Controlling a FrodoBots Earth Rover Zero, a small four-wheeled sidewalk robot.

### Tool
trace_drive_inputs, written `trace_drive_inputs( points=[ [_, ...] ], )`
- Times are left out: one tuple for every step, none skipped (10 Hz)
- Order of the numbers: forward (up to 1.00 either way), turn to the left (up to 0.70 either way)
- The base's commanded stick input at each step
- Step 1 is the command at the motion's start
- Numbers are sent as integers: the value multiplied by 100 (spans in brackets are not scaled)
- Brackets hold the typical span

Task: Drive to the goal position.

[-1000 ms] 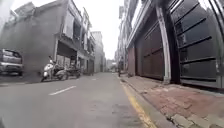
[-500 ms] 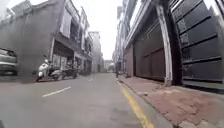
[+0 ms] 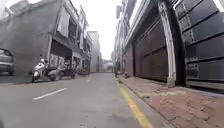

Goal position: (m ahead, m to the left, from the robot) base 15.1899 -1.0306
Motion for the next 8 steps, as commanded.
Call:
trace_drive_inputs(
  points=[
    [49, 0],
    [49, 0],
    [49, 0],
    [49, 0],
    [49, 0],
    [49, 0],
    [49, 0],
    [49, 0]
  ],
)
